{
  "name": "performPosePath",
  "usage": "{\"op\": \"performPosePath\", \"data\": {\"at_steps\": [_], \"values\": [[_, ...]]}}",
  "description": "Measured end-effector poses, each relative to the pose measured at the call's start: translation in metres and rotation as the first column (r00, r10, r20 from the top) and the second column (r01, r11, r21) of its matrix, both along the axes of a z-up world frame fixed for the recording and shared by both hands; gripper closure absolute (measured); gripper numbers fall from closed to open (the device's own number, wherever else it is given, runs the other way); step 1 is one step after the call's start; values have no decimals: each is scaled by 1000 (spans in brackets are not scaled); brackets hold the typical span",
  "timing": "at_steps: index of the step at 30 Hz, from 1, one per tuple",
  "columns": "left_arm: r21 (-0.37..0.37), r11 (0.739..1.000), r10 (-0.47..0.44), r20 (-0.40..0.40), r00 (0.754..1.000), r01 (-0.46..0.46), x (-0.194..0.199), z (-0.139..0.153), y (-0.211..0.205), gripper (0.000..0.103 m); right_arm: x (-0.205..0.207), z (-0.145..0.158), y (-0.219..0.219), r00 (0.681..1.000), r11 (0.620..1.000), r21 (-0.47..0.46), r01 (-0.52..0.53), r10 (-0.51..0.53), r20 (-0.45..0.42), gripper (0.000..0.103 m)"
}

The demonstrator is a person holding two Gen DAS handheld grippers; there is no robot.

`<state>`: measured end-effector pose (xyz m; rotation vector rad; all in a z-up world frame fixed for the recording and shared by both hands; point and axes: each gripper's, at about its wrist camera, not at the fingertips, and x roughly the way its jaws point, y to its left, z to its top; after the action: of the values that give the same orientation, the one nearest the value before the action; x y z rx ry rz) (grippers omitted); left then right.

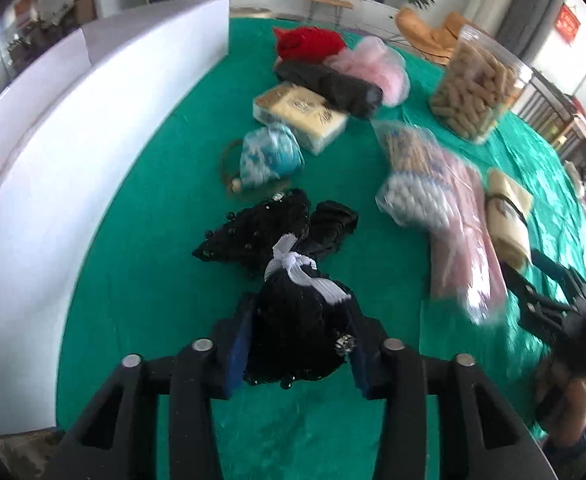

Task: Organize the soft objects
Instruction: 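Move the left gripper over the black lace bag with white ribbon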

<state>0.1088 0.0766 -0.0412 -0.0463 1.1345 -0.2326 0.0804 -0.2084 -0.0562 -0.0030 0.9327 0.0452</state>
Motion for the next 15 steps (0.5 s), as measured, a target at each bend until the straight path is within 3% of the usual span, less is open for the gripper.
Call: {"op": "performPosePath", "data": {"at_steps": [2, 4, 8, 12, 15], "values": [[14, 1000, -2, 12, 1000, 2, 0, -2, -4, 32, 0, 0, 0, 1000, 1000, 0, 0, 0, 0, 14], [39, 999, 10, 27, 1000, -11, 7, -6, -11, 21, 0, 0, -1, 1000, 1000, 0, 0, 0, 0, 14], [79, 997, 23, -12, 1000, -22, 17, -20, -25, 20, 0, 0, 0, 1000, 1000, 0, 0, 0, 0, 14], [95, 995, 35, 26, 999, -38, 11, -24, -27, 17, 0, 0, 0, 1000, 1000, -1, 0, 0, 0, 14], [144, 989, 28, 47, 999, -34, 6, -30, -31, 5, 0, 0, 0, 1000, 1000, -1, -1, 1, 0, 14]]}}
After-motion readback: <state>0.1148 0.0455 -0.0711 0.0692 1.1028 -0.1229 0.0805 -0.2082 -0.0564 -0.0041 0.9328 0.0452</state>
